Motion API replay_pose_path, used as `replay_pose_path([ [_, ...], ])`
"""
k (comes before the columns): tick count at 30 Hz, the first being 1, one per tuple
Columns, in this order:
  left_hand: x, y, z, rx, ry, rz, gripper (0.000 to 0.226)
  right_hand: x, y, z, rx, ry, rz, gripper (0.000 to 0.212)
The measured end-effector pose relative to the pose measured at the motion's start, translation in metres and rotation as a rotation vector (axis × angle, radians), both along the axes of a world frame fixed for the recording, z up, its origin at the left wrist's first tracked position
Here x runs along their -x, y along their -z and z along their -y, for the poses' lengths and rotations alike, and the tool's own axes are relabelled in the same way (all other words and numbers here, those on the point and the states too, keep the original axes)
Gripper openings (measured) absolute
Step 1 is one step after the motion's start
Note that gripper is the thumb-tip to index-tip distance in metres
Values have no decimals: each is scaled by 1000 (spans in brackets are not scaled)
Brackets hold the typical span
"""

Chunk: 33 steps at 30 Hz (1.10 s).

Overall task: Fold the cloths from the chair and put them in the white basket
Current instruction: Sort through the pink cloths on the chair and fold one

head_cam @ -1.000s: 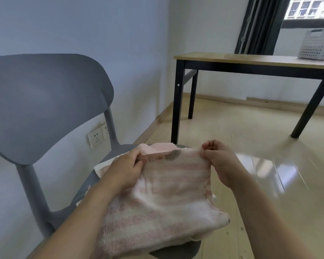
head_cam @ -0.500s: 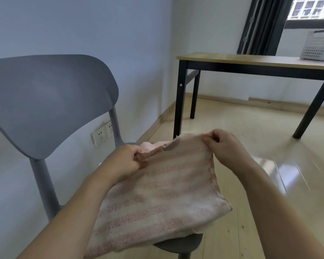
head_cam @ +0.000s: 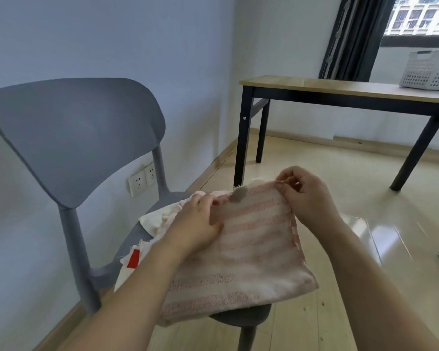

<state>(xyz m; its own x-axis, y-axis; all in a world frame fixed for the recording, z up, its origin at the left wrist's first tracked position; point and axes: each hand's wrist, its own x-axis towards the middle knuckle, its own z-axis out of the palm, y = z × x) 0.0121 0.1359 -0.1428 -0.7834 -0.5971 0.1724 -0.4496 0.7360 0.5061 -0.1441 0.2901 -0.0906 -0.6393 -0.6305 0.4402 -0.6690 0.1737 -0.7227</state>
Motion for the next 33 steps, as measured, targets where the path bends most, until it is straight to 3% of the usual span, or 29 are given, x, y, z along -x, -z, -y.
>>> replay_pose_path([
  [5, 6, 36, 0, 46, -35, 117, 42, 22, 53, 5, -12, 114, 285, 6],
  [7, 9, 37, 4, 62, -20, 150, 50, 24, 66, 8, -44, 114, 474, 25],
  [9, 13, 33, 8, 89, -24, 198, 56, 24, 82, 8, -221, 180, 617, 54],
  [10, 15, 32, 8, 104, -34, 224, 55, 26, 91, 6, -336, 214, 632, 58],
  [13, 21, 29, 3, 144, -56, 274, 50, 28, 105, 1, -528, 165, 664, 26],
  [17, 28, 25, -15, 296, -37, 295, 52, 22, 98, -6, -647, 108, 645, 28],
  [25, -15, -4, -81, 274, 296, 468, 45, -15, 77, -45, -841, 116, 600, 20],
  [28, -40, -1, -103, 418, 355, 420, 28, -26, 80, -56, -798, 141, 582, 15],
  [33, -51, 9, -113, 487, 345, 287, 13, -32, 81, -77, -576, 146, 767, 16],
])
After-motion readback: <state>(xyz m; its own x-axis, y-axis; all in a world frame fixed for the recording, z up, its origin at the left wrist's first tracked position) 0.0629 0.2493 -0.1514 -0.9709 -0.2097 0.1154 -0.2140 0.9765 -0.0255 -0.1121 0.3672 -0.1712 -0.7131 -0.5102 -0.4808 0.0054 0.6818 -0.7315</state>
